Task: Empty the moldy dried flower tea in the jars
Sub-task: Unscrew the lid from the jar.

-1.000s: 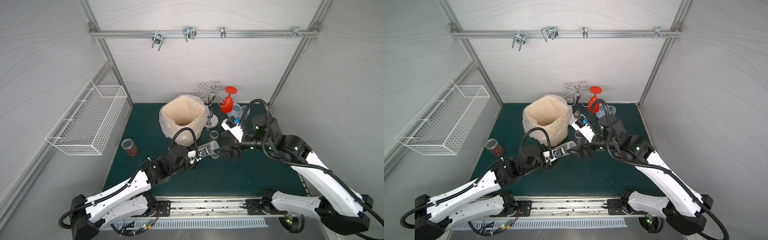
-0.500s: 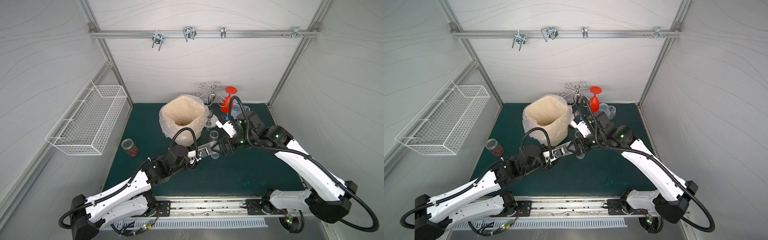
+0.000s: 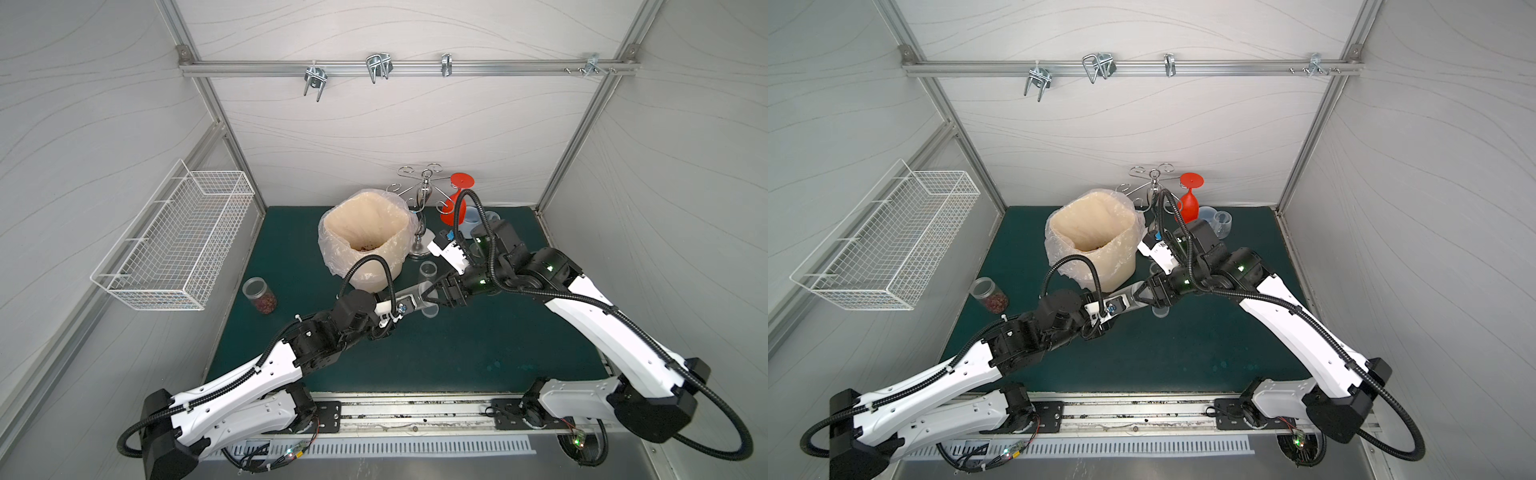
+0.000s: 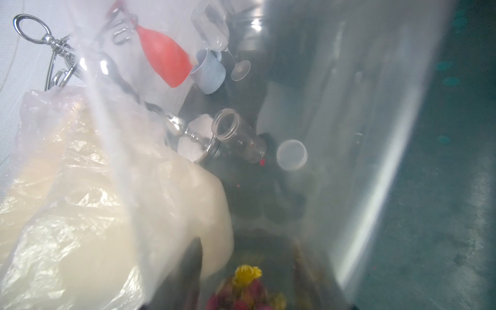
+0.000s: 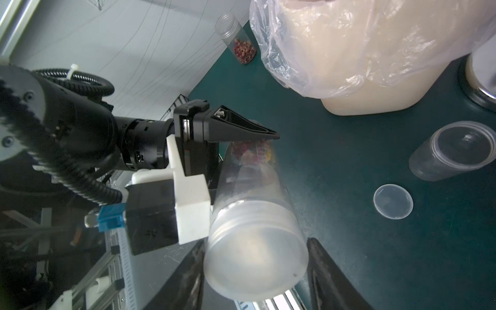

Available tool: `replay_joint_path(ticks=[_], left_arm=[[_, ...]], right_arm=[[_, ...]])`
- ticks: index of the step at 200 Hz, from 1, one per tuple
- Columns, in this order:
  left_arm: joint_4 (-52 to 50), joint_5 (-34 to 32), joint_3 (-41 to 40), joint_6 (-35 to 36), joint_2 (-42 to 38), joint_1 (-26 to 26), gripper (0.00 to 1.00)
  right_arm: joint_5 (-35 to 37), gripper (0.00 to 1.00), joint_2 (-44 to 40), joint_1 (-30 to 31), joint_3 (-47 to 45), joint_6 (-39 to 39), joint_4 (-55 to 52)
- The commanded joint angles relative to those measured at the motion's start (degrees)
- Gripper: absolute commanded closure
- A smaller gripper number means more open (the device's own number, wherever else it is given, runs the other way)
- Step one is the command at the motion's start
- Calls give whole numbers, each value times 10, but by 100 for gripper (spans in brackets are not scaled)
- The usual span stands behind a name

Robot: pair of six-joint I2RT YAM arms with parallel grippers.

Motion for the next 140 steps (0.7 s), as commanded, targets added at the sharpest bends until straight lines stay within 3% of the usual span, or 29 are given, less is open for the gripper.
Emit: replay_joint_path(ticks=[1, 27, 49, 61, 140], left_arm=[[38, 8, 8, 5, 0, -4, 100], [37, 9, 9, 4, 1, -4, 100], [37, 10, 9, 4, -2, -4, 100], [37, 9, 8, 5, -2, -4, 100], [37, 9, 8, 5, 2, -4, 100]], right_arm=[[-34, 63, 19, 6, 33, -133, -29], [15, 71, 13, 16, 30, -335, -54], [119, 73, -23, 46, -21, -475, -1], [137, 74, -40, 50, -41, -532, 26], [93, 76, -61, 50, -56, -587, 43]])
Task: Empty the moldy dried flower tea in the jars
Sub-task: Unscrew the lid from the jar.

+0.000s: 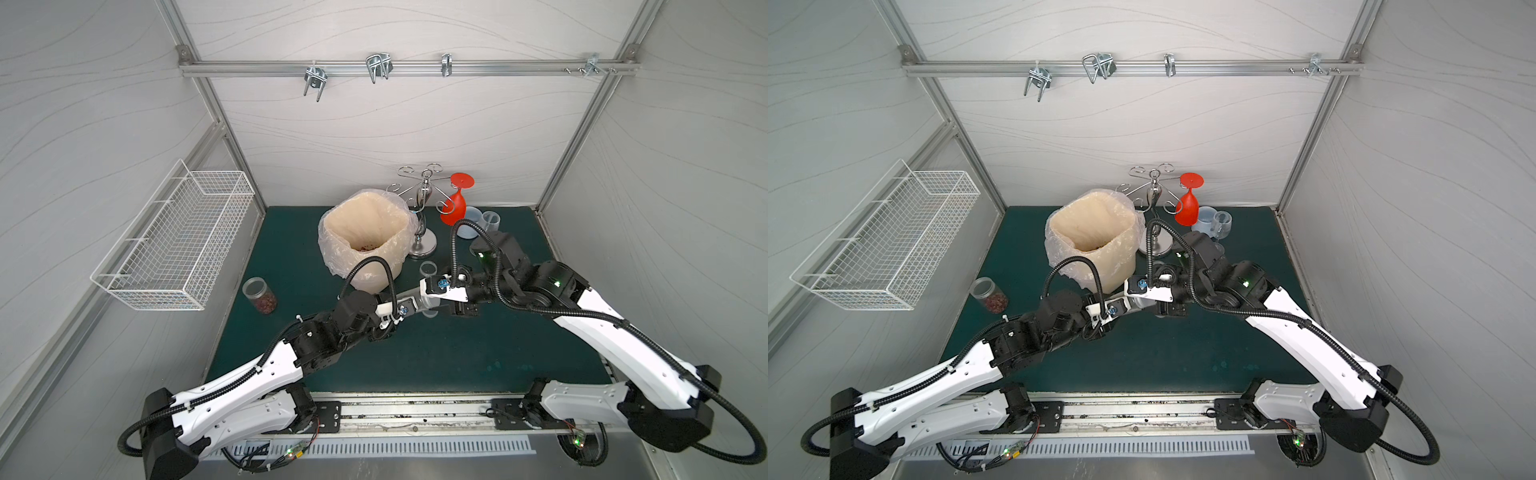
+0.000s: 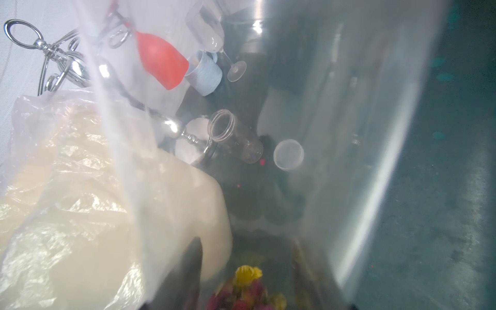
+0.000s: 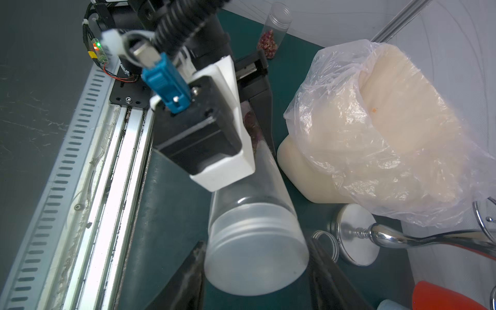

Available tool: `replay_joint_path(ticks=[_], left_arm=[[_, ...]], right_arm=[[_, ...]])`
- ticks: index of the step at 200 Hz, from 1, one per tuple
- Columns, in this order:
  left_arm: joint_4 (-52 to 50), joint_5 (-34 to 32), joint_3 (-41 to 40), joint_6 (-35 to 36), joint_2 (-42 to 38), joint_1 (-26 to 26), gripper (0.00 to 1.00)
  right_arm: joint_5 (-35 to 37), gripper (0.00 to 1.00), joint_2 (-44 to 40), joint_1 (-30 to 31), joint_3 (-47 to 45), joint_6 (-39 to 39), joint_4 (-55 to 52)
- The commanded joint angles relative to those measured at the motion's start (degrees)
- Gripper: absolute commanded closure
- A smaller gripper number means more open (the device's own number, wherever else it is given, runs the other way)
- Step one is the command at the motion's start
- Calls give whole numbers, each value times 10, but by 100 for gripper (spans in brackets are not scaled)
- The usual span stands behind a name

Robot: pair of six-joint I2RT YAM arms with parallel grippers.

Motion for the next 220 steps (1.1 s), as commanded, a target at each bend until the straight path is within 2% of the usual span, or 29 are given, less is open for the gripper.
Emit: replay_joint_path(ticks=[1, 14, 25, 34, 48, 73, 107, 143, 159, 185, 220], left_arm=[[34, 7, 11, 0, 0, -1, 100], [33, 8, 11, 0, -2, -2, 100], [34, 8, 11, 0, -2, -1, 100], [34, 7, 11, -1, -2, -1, 100], [34, 8, 11, 0, -2, -2, 100], [34, 7, 11, 0, -4, -1, 100], [37, 7, 10, 0, -4, -2, 100], [39, 9, 11, 0, -1, -1, 100], [39, 11, 12, -1, 2, -2, 100], [38, 14, 15, -1, 5, -2, 100], [35, 15, 15, -2, 4, -2, 100]], right_arm=[[-6, 76, -9, 2, -6, -54, 6], [-10, 73, -10, 2, -10, -52, 11], [-19, 65, -7, 2, -6, -41, 11], [-27, 52, -1, 2, 2, -26, 8], [-42, 25, 5, 2, 13, -1, 1], [-60, 6, -2, 2, 14, 39, 6], [-79, 1, -49, 2, -10, 115, 54], [-116, 1, -89, -9, -14, 311, 104], [-96, 1, -69, -24, 15, 405, 73], [-60, 1, -10, -56, 82, 515, -30], [-82, 1, 33, -69, 97, 578, -92]])
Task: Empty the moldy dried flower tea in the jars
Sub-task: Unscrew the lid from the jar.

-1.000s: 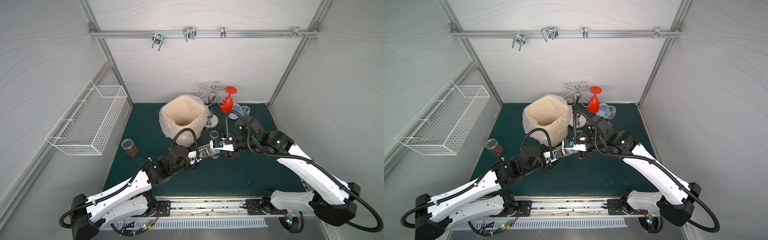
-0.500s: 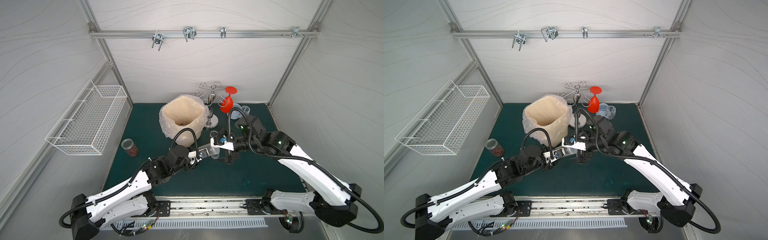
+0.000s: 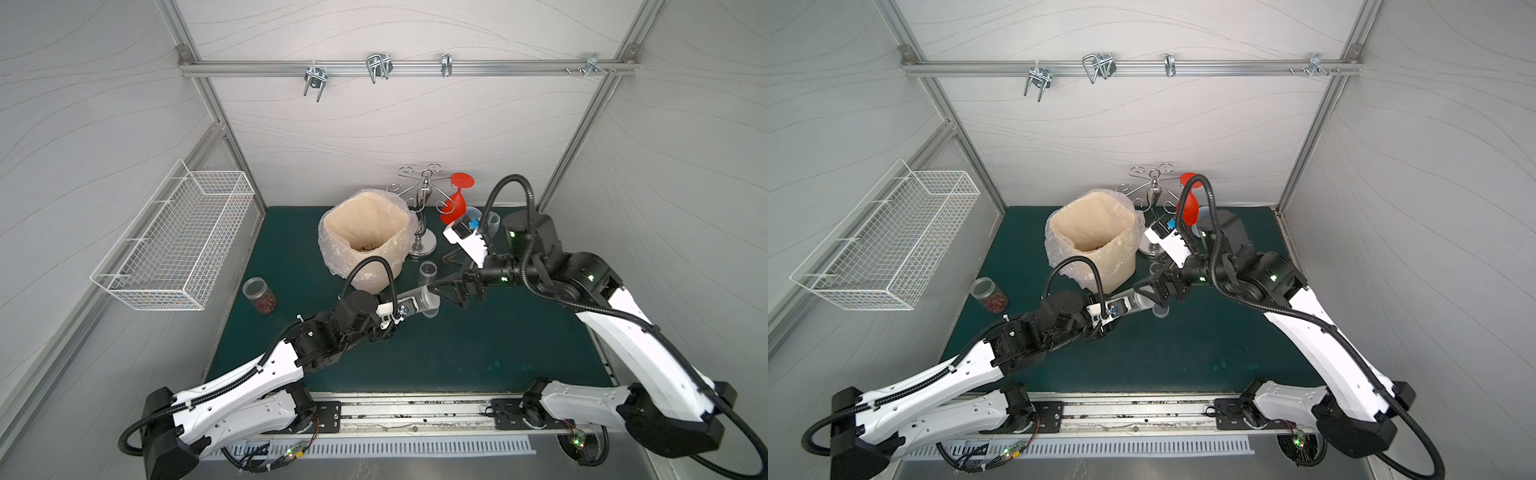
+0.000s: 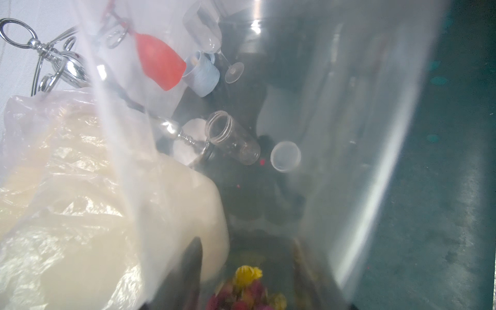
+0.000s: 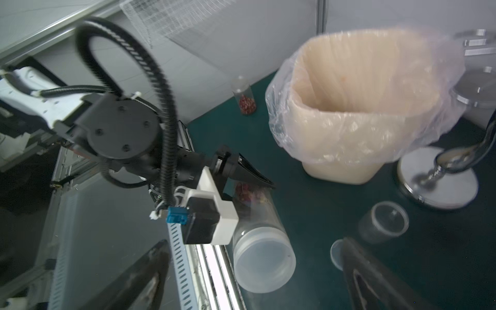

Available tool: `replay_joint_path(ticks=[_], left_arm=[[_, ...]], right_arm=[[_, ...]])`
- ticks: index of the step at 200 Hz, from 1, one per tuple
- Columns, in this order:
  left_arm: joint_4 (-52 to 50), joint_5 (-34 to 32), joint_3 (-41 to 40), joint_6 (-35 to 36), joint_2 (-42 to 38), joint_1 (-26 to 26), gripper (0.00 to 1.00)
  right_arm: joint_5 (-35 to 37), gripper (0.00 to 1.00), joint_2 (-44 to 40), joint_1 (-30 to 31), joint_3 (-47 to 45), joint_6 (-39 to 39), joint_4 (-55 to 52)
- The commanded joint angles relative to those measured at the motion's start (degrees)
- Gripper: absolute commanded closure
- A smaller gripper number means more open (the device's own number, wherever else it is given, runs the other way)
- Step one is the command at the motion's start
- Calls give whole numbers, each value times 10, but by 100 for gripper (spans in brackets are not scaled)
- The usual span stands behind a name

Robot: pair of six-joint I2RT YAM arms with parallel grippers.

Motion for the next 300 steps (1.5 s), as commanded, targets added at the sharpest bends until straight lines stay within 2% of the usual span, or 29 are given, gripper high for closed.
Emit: replay_joint_path(ticks=[1, 48, 100, 209, 240, 260, 279, 290, 300], left_arm=[[33, 9, 15, -1, 1, -2, 100], [31, 6, 14, 0, 0, -4, 100], [31, 5, 14, 1, 1, -5, 100], [32, 2, 13, 1, 4, -6, 100], [33, 4, 13, 0, 5, -7, 100], [34, 5, 13, 0, 6, -7, 100], [35, 4, 13, 0, 7, -7, 100], [33, 4, 13, 0, 7, -7, 100], [34, 3, 12, 1, 7, -7, 100]], right_arm=[[-12, 1, 20, -5, 2, 89, -79], [-19, 1, 39, -5, -8, 100, -88], [-35, 11, 52, -5, -30, 105, -78], [-99, 60, 47, -4, -53, 90, -32], [-75, 75, 36, 8, -42, -29, -34], [-9, 78, 13, 39, -51, -196, -38], [67, 79, -27, 87, -96, -358, -14], [115, 79, -51, 114, -129, -427, 19], [132, 80, -66, 129, -145, -469, 41]])
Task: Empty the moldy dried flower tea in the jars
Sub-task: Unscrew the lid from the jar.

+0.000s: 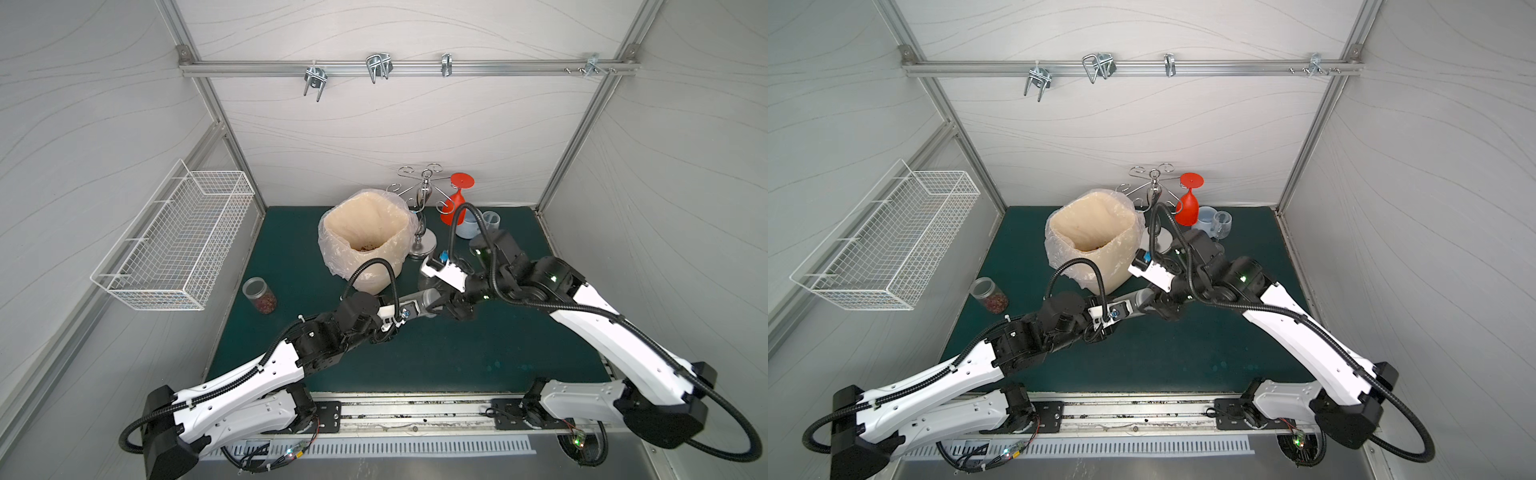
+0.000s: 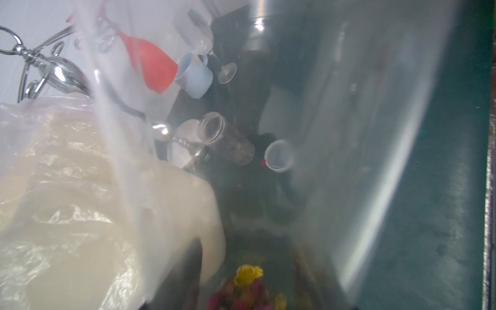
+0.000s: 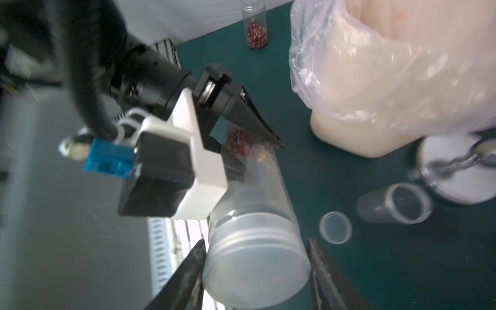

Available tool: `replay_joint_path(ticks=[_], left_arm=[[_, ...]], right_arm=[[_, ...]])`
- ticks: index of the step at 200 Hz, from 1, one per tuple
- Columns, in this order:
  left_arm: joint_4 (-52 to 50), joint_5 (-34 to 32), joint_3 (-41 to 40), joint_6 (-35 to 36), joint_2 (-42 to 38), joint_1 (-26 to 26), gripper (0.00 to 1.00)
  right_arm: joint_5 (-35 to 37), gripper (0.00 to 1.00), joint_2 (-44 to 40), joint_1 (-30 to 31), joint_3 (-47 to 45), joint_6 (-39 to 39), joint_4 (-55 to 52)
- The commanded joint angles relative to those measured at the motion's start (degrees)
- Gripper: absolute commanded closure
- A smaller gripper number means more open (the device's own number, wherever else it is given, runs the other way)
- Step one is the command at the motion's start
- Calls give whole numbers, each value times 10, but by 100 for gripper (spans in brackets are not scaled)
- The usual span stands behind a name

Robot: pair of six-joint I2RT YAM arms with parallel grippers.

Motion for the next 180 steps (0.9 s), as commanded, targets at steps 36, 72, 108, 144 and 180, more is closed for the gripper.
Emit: replay_joint_path(ticks=[36, 72, 108, 144, 180], left_arm=[[41, -10, 12, -2, 8, 2, 100], [39, -9, 13, -3, 9, 2, 100], [41, -10, 13, -2, 9, 2, 100], [39, -11, 12, -3, 6, 2, 100], [39, -12, 12, -1, 4, 1, 100]], right_arm=[[59, 82, -46, 48, -39, -264, 63], [64, 83, -38, 48, -39, -278, 54], [40, 61, -29, 47, -31, -251, 56], [10, 8, -14, 46, -1, -187, 34], [9, 1, -51, 47, -4, -99, 51]])
